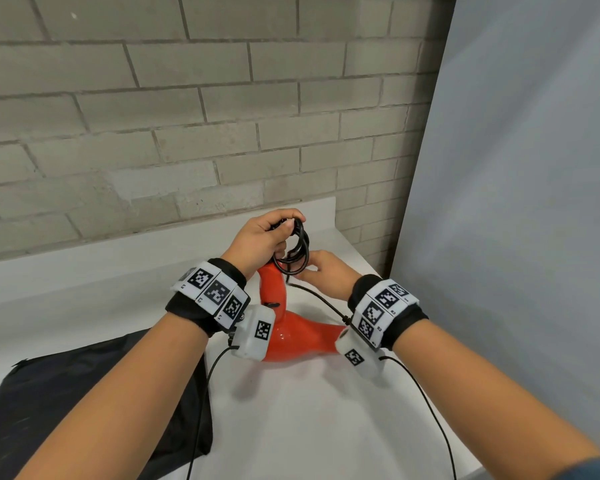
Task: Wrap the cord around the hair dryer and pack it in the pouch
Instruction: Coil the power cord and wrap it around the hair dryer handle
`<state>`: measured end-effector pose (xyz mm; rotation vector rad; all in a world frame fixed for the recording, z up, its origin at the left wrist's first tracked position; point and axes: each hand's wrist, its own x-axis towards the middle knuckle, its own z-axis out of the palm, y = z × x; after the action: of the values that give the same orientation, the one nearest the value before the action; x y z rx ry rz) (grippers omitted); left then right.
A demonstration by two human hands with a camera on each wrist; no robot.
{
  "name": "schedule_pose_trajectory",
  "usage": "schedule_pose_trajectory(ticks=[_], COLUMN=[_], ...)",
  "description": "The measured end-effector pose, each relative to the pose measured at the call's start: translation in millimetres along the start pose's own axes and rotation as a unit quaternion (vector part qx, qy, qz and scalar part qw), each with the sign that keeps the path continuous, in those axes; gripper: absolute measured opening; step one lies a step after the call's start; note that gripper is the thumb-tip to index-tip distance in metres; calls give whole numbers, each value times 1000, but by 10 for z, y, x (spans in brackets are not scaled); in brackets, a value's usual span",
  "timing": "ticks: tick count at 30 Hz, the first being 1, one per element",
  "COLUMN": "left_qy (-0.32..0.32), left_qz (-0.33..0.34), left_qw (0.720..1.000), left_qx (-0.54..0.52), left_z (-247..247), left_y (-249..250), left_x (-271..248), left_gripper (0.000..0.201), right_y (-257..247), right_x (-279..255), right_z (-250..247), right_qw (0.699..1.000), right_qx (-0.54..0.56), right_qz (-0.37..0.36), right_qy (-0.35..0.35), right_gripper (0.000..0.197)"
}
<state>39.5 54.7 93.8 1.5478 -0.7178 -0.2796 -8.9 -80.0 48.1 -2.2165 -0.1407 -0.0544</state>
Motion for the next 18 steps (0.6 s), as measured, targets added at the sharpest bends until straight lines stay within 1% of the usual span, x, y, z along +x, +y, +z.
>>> schedule_pose_trajectory(ticks=[1, 4, 8, 10, 13, 15, 18], left_qy=[-4, -6, -9, -6, -2, 7, 10], left_qz=[1, -1, -14, -6, 3, -6, -17], left_qw=[1000, 1000, 1000, 1000, 1000, 1000, 999], left_qx=[5, 9, -3, 2, 11, 21, 39], left_z=[0, -38, -75, -60, -53, -78, -101], left_y=[2, 4, 3, 11, 6, -5, 1], left_x=[-7, -18, -20, -32, -41, -37, -49], left_gripper=[26, 26, 24, 17, 15, 20, 23], right_y=[14, 90, 199, 184, 93, 58, -19], right_x=[10, 39, 60, 56, 18, 23, 55], right_z=[-9, -85, -179, -179, -171, -235, -406], right_qw=[1000, 995, 985, 985, 991, 987, 974], right_qx=[-4, -63, -109, -116, -97, -78, -57], right_qz=[12, 60, 109, 99, 43, 27, 26], right_qy=[12, 47, 73, 83, 88, 134, 216], right_gripper=[22, 23, 22, 22, 22, 22, 20])
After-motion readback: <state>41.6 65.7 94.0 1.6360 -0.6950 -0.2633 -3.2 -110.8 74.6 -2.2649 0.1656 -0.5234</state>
